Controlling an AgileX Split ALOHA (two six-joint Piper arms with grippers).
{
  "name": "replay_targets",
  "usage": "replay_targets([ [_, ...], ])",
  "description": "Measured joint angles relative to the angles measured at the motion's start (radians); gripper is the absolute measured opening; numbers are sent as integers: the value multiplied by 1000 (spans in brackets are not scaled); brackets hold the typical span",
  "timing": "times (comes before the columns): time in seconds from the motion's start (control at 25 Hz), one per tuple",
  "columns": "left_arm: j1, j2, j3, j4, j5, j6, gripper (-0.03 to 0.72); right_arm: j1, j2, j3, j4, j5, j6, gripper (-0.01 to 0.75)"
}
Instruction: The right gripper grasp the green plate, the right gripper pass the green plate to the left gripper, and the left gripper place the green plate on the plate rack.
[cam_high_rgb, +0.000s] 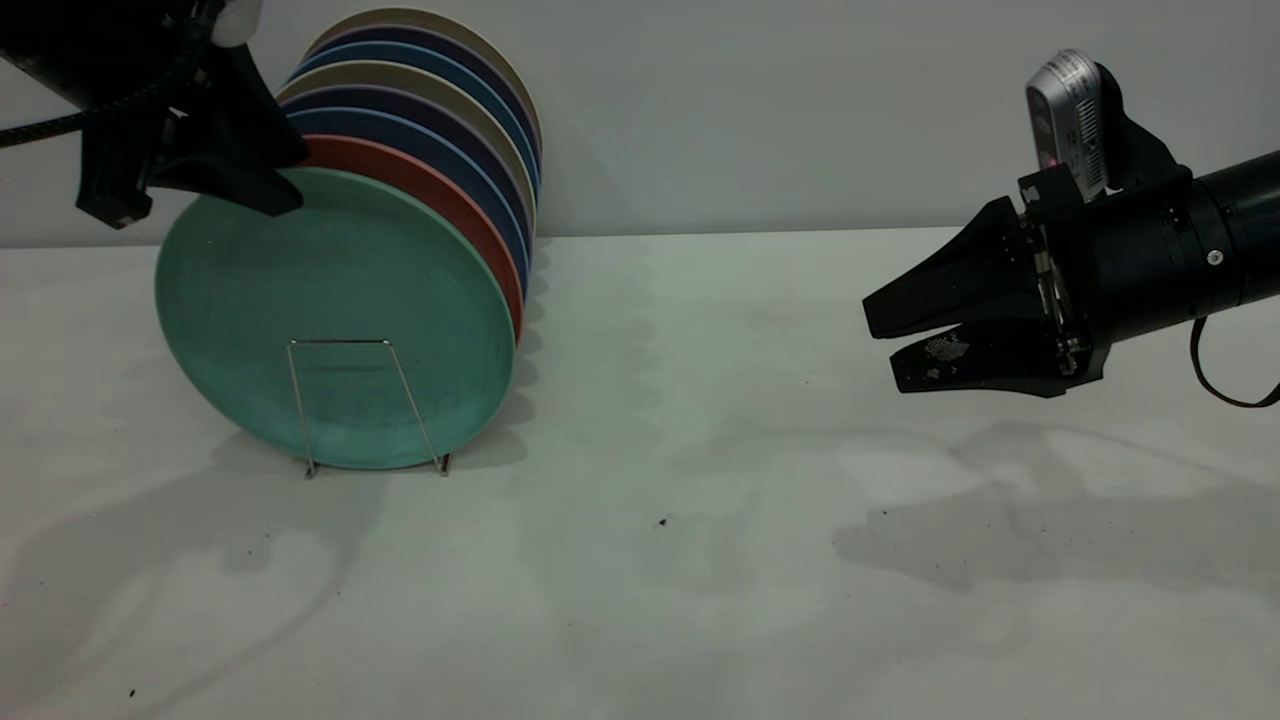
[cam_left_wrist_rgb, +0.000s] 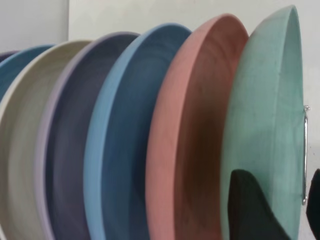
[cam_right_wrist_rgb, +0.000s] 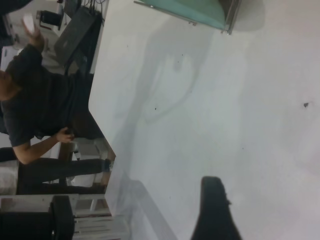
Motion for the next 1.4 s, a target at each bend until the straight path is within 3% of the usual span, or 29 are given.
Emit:
replay_targets([
  [0.68,0,-93,0,23,47,-83,308,0,0,0,-3,0,7,552],
  [0.84,0,-117,0,24,33,-298,308,0,-1,0,14,2,7,552],
  [1.04,0,-149,0,29,-1,-743,308,0,-51,-24,-43,-60,50,552],
  [1.24,0,-189,0,97,28,-1151,310,0,-163,-103,-339,-207,285,552],
  [1.4,0,-204,0,223,84,-1383,358,0,-262,-144,-625,-246,528,552],
])
